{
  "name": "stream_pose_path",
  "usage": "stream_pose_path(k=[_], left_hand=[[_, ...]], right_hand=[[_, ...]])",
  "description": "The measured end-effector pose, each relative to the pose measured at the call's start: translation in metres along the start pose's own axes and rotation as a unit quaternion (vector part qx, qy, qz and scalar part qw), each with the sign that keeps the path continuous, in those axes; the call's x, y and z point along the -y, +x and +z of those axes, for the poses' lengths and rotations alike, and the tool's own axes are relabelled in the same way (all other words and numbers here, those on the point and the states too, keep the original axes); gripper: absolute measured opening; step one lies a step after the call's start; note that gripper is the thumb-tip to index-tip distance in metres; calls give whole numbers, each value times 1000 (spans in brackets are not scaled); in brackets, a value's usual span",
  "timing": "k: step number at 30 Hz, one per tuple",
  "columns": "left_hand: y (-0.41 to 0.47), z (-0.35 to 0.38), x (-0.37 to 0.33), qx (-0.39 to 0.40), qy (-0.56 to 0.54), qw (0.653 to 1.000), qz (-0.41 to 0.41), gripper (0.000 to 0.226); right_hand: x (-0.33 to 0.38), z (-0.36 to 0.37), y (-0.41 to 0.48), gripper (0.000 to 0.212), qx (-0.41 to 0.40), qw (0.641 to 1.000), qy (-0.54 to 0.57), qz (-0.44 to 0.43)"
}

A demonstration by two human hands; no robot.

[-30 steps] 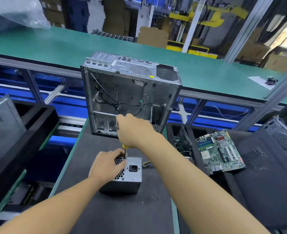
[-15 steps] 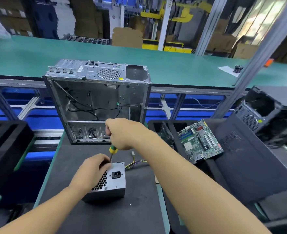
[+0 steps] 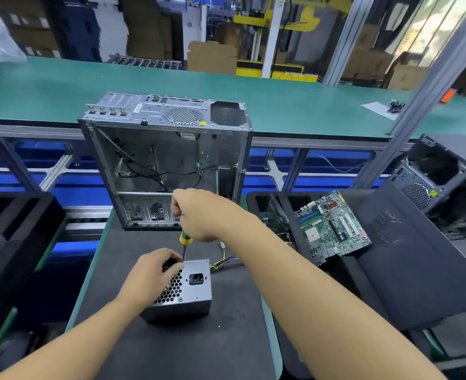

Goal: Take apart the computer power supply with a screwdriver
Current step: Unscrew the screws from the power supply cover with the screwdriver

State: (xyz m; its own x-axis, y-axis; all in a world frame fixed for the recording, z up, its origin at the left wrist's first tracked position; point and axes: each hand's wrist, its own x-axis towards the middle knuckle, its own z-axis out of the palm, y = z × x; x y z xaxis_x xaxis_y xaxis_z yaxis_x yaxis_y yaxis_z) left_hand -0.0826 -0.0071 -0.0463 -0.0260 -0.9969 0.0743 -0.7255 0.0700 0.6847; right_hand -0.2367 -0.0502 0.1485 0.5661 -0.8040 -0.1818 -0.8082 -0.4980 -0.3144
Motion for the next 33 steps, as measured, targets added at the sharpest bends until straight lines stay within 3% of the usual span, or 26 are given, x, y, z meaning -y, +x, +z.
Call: stream_pose_path(k=[10,17,20,25,29,33], left_hand=[[-3,5,-5,-35,-9,999,-21,12],[4,10,-34,-91,-139,986,-21,14],[15,29,-66,-13,-262,962,-79,10],[19,90,-116,171,-327,912,-178,20],[11,138,-153,261,-304,892,-208,23],[4,169,-181,301,-268,887,-225,16]], right_hand=[[4,-1,0,25,4,1000,5,-6],[-18,-33,-18,19,-68,997,27,32],[-34,-38,-34,21,-85,993,17,81],[-75,-35,-77,22,-91,980,-2,179],[-110,-29,-121,20,-88,966,-1,243],[-133,-22,-156,21,-82,954,6,289]])
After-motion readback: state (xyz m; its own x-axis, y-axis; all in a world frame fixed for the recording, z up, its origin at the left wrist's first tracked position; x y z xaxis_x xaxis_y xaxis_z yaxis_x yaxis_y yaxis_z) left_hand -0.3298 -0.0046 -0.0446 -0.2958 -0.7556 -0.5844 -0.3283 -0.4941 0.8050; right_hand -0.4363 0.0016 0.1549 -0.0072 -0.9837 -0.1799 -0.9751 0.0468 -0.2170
